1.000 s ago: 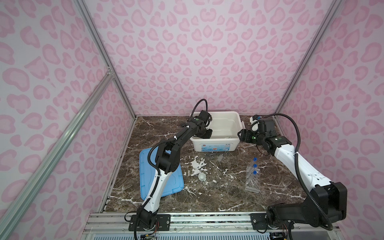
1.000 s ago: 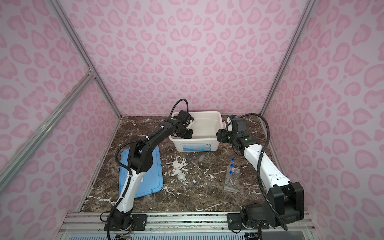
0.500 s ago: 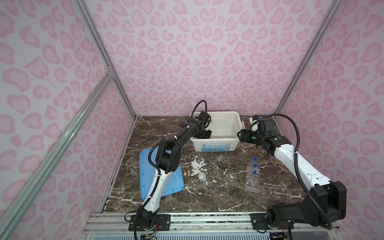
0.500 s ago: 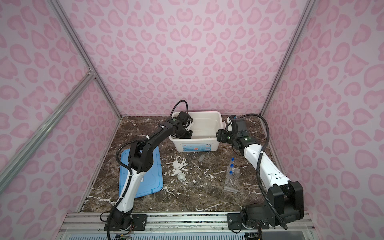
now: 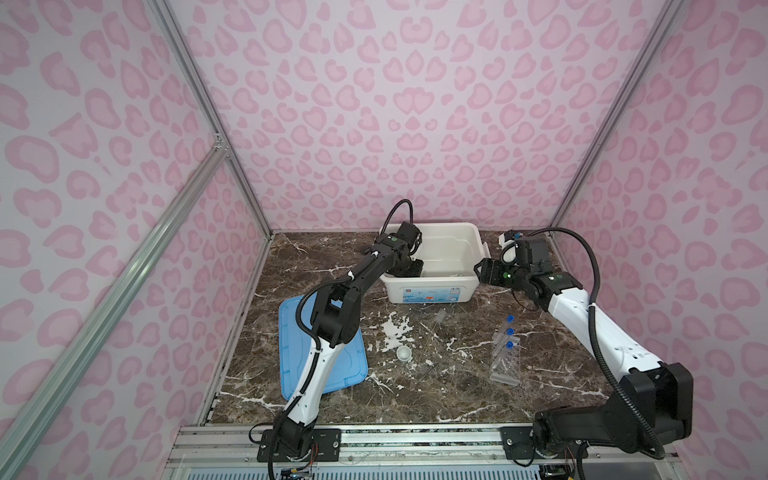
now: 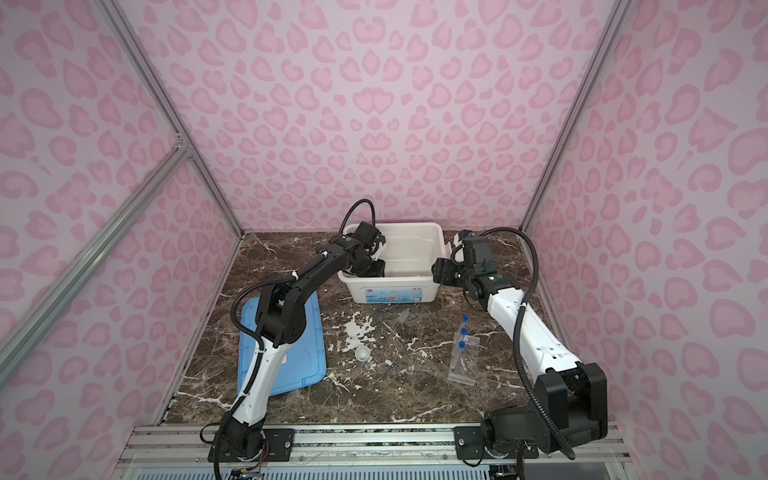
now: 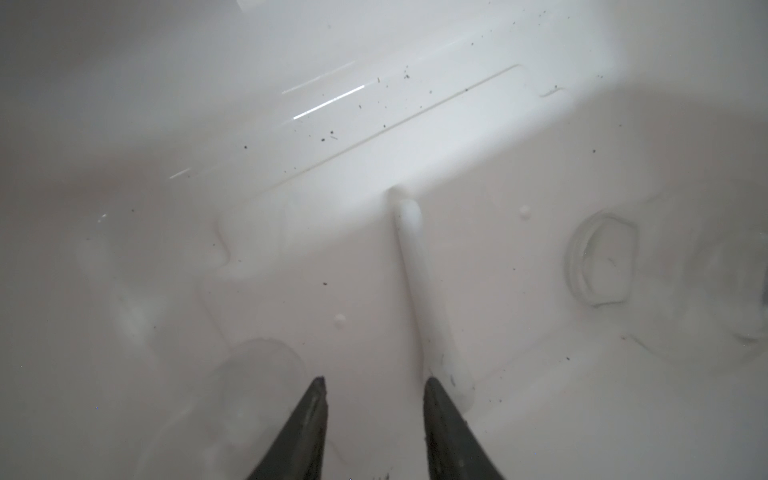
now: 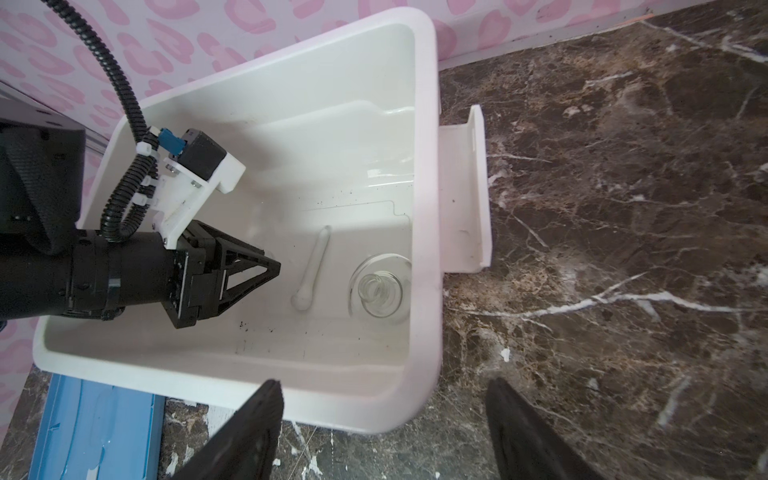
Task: Organize the chemistry lab equipment
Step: 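Open the left gripper to drop the pestle into the bin, then raise the left gripper out of the bin and swing it toward the table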
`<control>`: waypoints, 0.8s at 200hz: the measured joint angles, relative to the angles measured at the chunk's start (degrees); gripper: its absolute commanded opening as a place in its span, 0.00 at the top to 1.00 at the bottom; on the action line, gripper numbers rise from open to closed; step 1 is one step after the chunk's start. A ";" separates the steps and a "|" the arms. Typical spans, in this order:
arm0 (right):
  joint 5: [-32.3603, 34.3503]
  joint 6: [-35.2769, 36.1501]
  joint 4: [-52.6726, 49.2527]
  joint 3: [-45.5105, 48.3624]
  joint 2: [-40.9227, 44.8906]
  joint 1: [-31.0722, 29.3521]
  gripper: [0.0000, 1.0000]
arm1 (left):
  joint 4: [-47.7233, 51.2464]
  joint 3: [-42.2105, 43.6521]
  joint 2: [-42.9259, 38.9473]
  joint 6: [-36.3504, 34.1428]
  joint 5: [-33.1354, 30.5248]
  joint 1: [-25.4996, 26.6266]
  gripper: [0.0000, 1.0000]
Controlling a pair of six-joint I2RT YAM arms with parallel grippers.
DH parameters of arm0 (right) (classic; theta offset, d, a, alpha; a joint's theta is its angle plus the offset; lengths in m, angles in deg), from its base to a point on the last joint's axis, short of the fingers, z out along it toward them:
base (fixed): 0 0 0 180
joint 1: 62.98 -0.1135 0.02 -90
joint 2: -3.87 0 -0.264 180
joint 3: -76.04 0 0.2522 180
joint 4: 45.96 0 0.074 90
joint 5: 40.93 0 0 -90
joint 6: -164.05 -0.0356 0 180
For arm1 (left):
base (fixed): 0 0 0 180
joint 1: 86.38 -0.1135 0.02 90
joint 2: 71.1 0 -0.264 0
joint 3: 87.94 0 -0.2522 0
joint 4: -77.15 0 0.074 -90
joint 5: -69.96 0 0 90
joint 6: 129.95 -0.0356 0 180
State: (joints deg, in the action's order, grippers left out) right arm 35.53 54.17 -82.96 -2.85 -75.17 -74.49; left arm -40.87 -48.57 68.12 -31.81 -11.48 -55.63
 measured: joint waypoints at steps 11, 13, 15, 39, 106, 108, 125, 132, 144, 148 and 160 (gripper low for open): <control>0.00 0.00 0.00 0.00 0.11 0.00 0.22 | -0.09 0.00 -0.35 0.33 -0.02 0.00 0.45; 0.00 0.00 0.00 0.00 0.11 0.00 0.22 | -0.09 0.00 -0.39 0.44 -0.04 0.00 0.44; 0.00 0.00 0.00 0.00 0.13 0.00 0.22 | -0.11 0.00 -0.48 0.46 -0.07 0.00 0.42; 0.02 0.04 0.00 0.00 0.31 0.00 0.22 | -0.55 0.00 -1.49 1.27 -1.03 0.00 0.33; 0.22 0.26 0.00 0.11 0.70 0.00 0.22 | -3.30 2.32 -9.73 1.77 -4.04 0.13 0.00; 0.26 0.26 0.00 0.11 0.72 0.00 0.22 | -3.39 2.58 -10.27 1.64 -4.11 0.13 0.00; 0.52 0.48 -0.02 0.24 0.94 0.02 0.21 | -3.82 5.66 -15.72 0.87 -6.43 0.52 0.02; 0.55 0.61 -0.02 0.31 0.96 0.02 0.21 | -3.91 6.91 -18.27 0.48 -7.23 0.70 0.02; 0.66 0.63 -0.02 0.39 0.96 0.00 0.21 | -5.18 9.11 -22.51 -0.46 -8.96 1.22 0.02; 0.68 0.63 -0.04 0.42 0.96 0.02 0.21 | -5.73 9.94 -23.93 -0.70 -9.57 1.46 0.02; 0.68 0.68 -0.09 0.44 0.96 0.04 0.21 | -7.02 12.74 -27.52 -1.46 -11.34 2.29 0.02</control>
State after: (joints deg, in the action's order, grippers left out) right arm 36.21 54.84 -83.05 -2.41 -74.21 -74.44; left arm -47.88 -35.82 40.60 -33.28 -22.83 -53.34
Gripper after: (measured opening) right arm 0.789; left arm 0.982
